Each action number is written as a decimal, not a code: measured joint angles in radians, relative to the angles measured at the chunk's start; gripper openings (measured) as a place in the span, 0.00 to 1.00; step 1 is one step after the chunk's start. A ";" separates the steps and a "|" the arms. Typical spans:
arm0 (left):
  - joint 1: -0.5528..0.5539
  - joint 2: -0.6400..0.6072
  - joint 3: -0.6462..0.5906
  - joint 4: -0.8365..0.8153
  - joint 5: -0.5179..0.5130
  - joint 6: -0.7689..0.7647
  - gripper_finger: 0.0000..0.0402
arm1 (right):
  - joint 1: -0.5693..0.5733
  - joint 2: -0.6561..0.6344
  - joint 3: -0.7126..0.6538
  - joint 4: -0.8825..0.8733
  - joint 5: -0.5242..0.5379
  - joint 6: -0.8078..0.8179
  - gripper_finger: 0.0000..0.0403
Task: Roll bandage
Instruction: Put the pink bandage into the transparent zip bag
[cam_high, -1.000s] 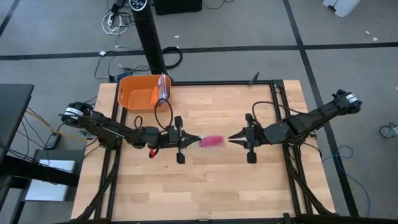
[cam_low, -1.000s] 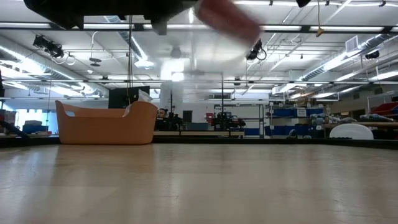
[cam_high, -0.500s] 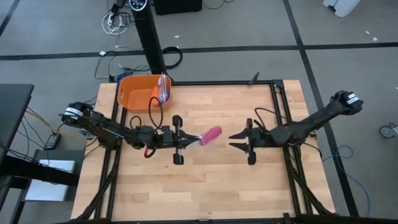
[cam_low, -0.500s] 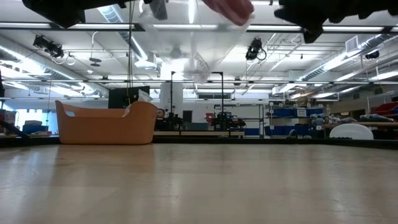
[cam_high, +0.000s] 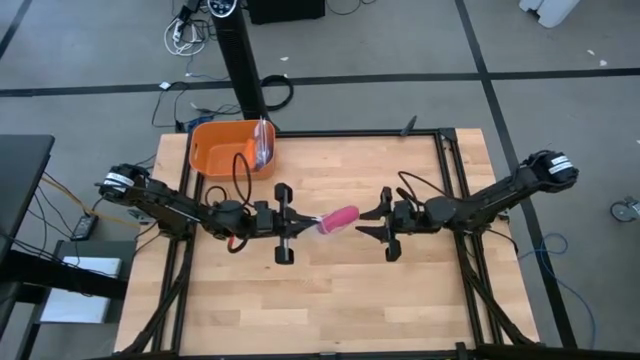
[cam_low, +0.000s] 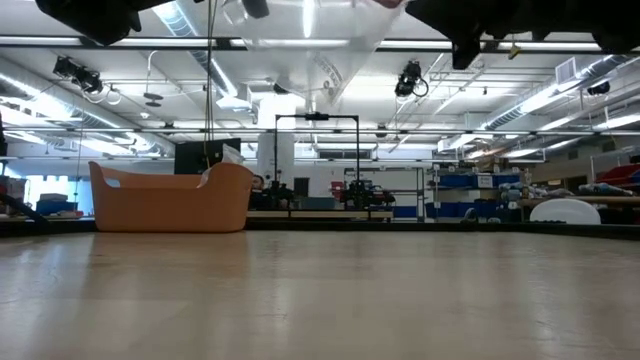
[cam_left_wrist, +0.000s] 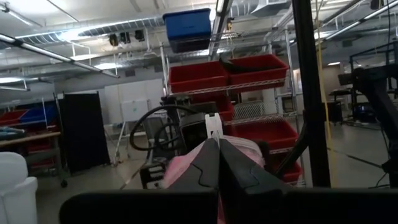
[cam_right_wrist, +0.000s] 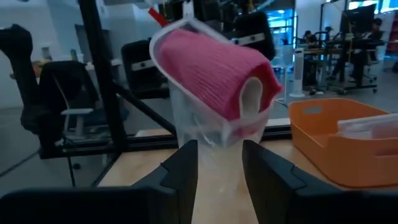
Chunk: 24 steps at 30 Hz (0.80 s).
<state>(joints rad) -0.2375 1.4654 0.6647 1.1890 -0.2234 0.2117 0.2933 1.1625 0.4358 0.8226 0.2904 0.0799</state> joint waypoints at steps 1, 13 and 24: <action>0.000 0.000 0.000 0.006 0.000 0.005 0.00 | -0.003 0.012 0.008 0.002 -0.005 -0.004 0.31; -0.001 0.000 0.000 0.009 0.019 0.017 0.00 | -0.020 0.075 0.075 0.021 0.003 -0.116 0.02; -0.031 0.002 -0.080 0.112 -0.101 0.043 0.00 | 0.082 -0.064 0.077 -0.142 0.178 -0.141 0.00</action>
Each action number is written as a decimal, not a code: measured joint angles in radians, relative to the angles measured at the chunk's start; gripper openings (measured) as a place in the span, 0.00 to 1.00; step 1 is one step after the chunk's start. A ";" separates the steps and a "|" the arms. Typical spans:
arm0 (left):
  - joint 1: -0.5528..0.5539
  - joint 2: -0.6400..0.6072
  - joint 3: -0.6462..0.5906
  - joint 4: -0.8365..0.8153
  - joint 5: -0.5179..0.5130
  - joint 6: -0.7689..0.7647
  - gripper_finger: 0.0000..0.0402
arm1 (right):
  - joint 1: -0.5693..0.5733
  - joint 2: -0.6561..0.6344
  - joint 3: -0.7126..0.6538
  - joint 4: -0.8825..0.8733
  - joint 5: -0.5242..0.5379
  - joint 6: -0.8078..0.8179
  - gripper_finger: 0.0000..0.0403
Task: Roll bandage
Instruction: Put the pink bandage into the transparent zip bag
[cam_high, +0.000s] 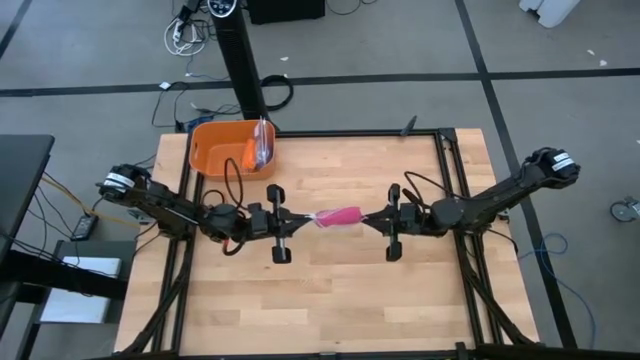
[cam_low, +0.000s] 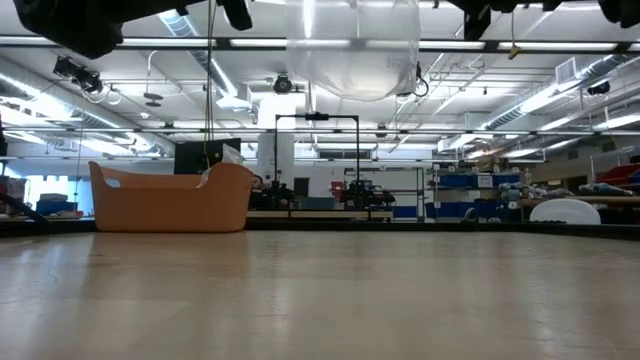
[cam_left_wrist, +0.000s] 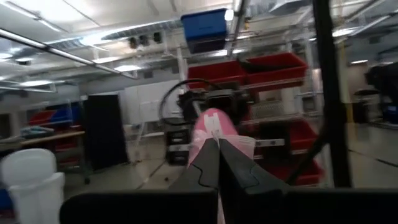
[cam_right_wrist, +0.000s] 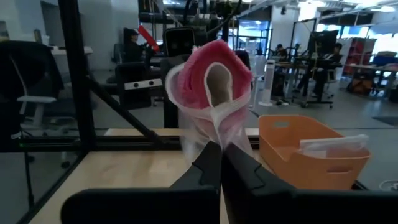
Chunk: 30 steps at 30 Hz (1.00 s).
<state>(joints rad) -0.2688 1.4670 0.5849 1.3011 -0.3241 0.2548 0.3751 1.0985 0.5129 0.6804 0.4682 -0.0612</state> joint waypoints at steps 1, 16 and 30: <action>-0.004 0.000 -0.008 0.013 -0.015 0.008 0.00 | 0.010 -0.003 0.000 -0.001 0.012 -0.009 0.00; -0.038 0.001 -0.016 0.052 -0.133 0.083 0.00 | 0.049 -0.004 0.016 -0.058 0.142 -0.050 0.00; -0.040 0.153 0.063 0.108 -0.117 0.057 0.00 | 0.059 -0.006 0.175 -0.310 0.167 -0.063 0.02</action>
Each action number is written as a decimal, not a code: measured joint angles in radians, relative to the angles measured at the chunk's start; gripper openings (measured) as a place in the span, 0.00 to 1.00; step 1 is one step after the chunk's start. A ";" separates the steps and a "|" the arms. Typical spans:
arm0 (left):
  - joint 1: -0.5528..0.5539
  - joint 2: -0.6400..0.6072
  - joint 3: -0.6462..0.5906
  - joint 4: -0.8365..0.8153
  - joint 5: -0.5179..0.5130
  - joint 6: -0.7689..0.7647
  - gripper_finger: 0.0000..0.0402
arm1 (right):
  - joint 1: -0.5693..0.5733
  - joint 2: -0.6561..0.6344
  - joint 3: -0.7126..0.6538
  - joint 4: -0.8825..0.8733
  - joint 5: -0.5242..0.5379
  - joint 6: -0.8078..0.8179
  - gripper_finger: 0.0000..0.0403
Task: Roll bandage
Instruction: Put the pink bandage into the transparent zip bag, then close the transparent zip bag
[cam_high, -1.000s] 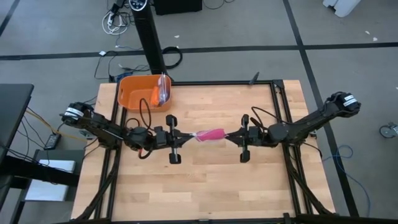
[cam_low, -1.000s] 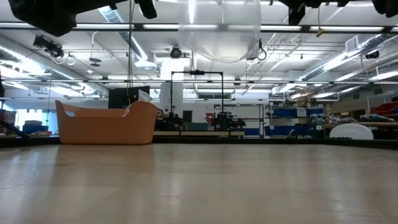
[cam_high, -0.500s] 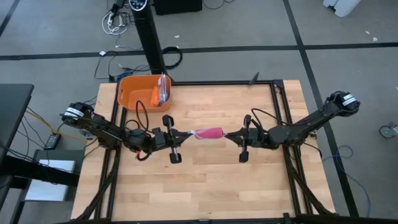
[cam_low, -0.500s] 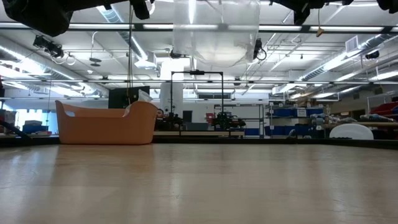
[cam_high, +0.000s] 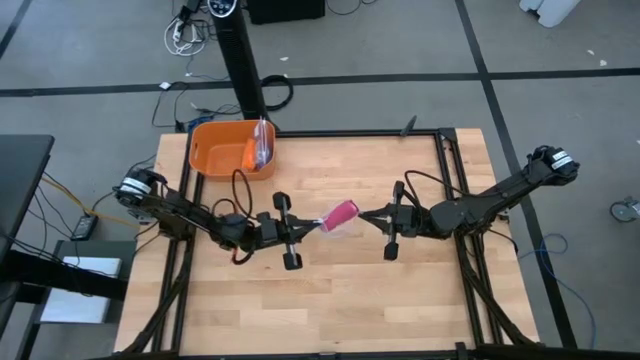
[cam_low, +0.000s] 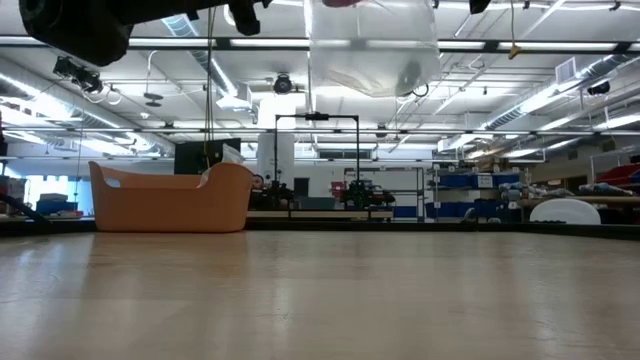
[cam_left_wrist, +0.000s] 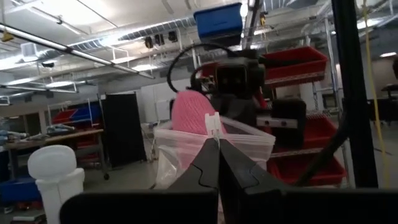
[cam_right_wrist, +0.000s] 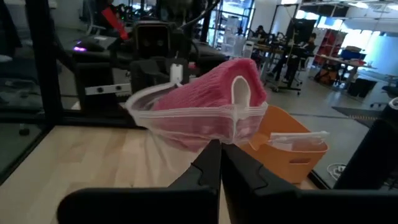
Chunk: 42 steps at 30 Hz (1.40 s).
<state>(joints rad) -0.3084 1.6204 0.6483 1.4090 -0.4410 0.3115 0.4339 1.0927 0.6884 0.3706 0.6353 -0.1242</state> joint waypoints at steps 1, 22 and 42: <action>0.000 0.003 0.000 -0.001 0.000 0.000 0.00 | 0.003 -0.001 0.002 -0.010 0.000 0.000 0.04; -0.041 0.003 0.000 0.038 -0.014 0.074 0.00 | 0.031 -0.069 0.035 -0.198 0.029 0.041 0.01; -0.038 0.000 0.093 -0.013 -0.015 0.178 0.00 | 0.015 -0.048 0.034 -0.175 -0.008 0.031 0.00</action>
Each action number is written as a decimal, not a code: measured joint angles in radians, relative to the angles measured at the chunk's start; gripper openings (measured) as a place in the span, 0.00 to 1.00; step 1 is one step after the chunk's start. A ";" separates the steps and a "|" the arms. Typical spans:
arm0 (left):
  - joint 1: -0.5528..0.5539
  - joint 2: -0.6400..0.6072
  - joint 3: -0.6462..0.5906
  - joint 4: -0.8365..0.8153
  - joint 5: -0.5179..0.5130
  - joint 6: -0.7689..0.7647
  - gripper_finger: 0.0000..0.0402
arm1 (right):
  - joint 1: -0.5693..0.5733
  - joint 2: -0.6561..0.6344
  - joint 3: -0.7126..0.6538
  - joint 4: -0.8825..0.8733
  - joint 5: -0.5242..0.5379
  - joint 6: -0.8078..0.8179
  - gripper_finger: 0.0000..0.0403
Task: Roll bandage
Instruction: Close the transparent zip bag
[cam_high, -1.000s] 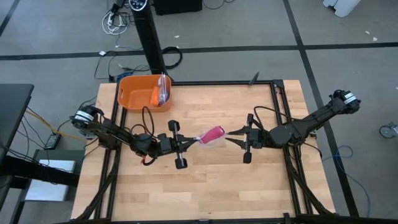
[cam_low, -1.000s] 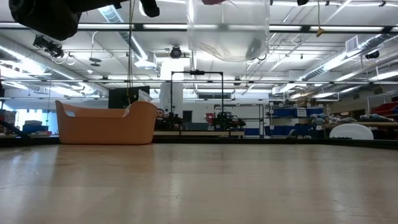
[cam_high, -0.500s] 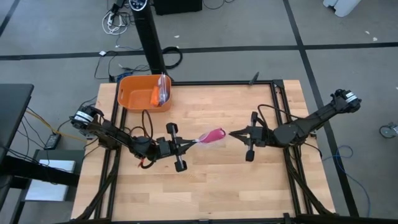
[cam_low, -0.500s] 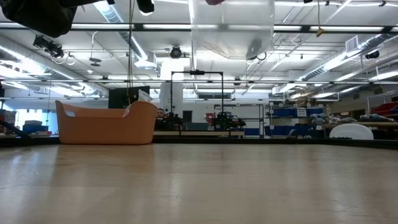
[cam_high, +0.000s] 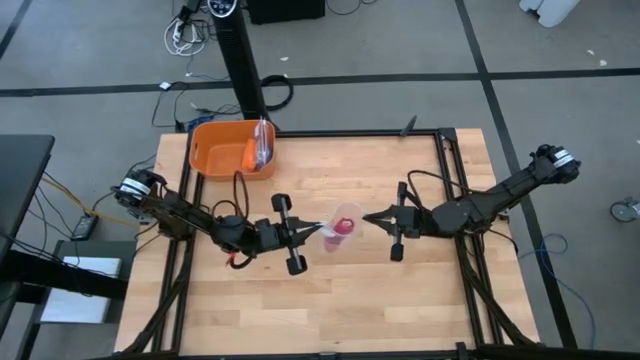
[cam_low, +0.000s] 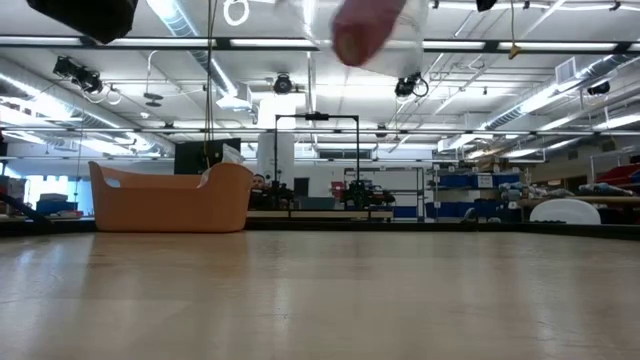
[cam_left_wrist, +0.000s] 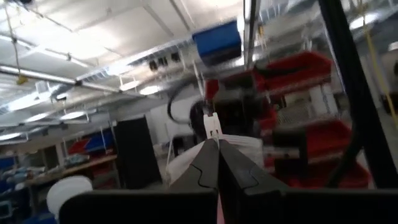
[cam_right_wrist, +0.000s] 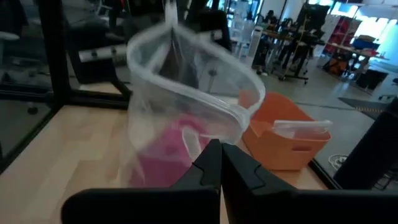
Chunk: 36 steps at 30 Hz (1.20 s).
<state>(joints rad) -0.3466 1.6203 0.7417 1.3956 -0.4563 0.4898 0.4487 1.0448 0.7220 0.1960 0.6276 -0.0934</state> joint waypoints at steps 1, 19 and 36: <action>0.000 0.001 -0.001 -0.011 -0.011 0.001 0.00 | 0.003 -0.003 0.000 0.001 0.005 -0.005 0.00; -0.022 0.003 -0.002 -0.104 -0.095 -0.023 0.00 | 0.100 -0.146 0.000 -0.118 0.131 0.045 0.32; 0.111 0.003 -0.002 -0.483 0.124 -0.495 0.00 | -0.046 0.071 0.001 0.063 -0.079 0.072 0.04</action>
<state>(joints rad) -0.2358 1.6230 0.7397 0.9127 -0.3328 -0.0053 0.4023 1.1153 0.7227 0.2589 0.5485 -0.0213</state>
